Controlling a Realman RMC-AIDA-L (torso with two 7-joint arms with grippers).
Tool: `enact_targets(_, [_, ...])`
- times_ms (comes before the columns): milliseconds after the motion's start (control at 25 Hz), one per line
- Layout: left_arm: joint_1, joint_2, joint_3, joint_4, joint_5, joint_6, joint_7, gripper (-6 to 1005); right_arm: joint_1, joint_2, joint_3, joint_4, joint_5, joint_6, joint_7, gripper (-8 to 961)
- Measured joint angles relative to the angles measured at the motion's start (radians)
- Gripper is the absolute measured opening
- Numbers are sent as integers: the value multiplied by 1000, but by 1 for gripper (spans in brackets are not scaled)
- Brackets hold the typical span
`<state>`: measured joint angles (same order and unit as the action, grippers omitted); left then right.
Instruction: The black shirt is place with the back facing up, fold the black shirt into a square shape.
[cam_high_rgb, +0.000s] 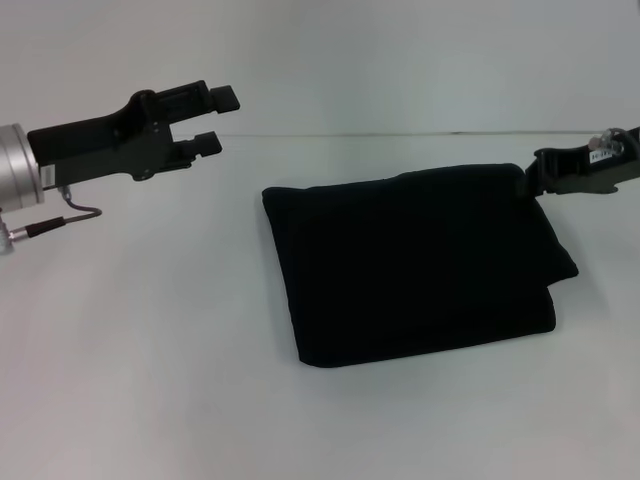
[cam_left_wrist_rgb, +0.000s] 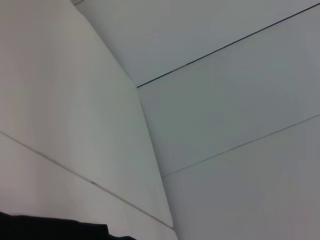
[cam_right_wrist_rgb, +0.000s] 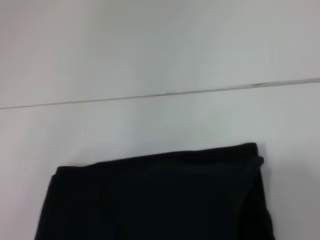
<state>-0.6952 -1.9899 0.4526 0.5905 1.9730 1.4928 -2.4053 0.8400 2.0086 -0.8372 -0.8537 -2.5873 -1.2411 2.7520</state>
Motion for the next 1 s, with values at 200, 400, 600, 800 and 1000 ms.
enact_targets(200, [1,2,0,0,-2,-2,1,811,10,-3,-2,103,-24,63,-13,41])
enact_targets(400, [5,2,0,0,-3,-4,1,811,14,-11,-1,182,-23,116,-25,41])
enact_targets(600, [9,0,0,0,-5,-6,5,812,26,-32,-1,254,-24,150,-33,42])
enact_targets(800, [10,0,0,-20,-12,-6,8,812,32,-57,6,290,-22,176,-32,42])
enact_targets(1000, [14,4,0,-24,-14,-5,9,812,0,-106,110,248,42,113,-57,210])
